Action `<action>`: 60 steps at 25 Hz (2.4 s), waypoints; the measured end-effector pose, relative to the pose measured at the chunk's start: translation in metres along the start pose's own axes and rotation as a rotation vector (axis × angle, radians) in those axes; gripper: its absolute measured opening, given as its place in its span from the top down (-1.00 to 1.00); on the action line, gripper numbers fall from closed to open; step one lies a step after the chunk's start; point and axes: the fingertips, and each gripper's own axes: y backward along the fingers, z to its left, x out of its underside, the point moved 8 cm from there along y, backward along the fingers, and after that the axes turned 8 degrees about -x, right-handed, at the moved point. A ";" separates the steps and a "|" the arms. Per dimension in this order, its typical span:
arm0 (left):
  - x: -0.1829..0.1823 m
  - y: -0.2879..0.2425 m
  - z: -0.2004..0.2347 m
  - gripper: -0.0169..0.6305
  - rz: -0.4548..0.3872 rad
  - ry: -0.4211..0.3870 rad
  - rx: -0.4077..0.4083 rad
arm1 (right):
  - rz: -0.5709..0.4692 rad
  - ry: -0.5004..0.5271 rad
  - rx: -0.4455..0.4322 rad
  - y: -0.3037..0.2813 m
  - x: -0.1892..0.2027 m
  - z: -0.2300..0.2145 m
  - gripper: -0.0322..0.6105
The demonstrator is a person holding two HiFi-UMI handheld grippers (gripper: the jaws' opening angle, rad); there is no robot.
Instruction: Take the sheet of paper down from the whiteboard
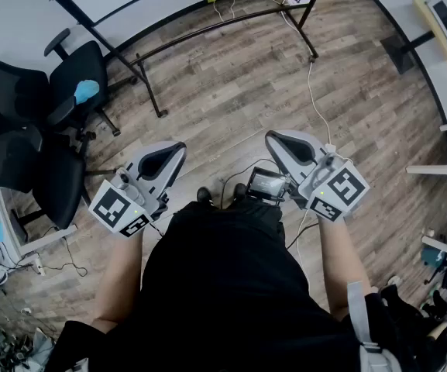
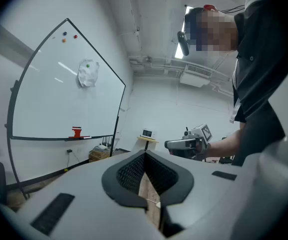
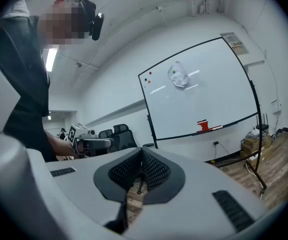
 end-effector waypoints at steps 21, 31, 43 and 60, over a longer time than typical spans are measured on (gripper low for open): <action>0.024 -0.019 -0.003 0.91 0.010 0.020 -0.171 | 0.068 0.127 -0.104 0.012 0.023 -0.048 0.84; 0.012 0.014 0.040 0.91 0.045 -0.046 -0.199 | 0.032 -0.002 -0.214 -0.065 0.020 -0.065 0.84; 0.011 -0.049 0.212 0.91 -0.065 0.130 -0.136 | 0.102 -0.008 -0.085 -0.165 -0.024 -0.162 0.84; 0.004 -0.193 0.309 0.91 -0.066 0.213 0.056 | 0.143 0.032 -0.050 -0.230 -0.070 -0.271 0.84</action>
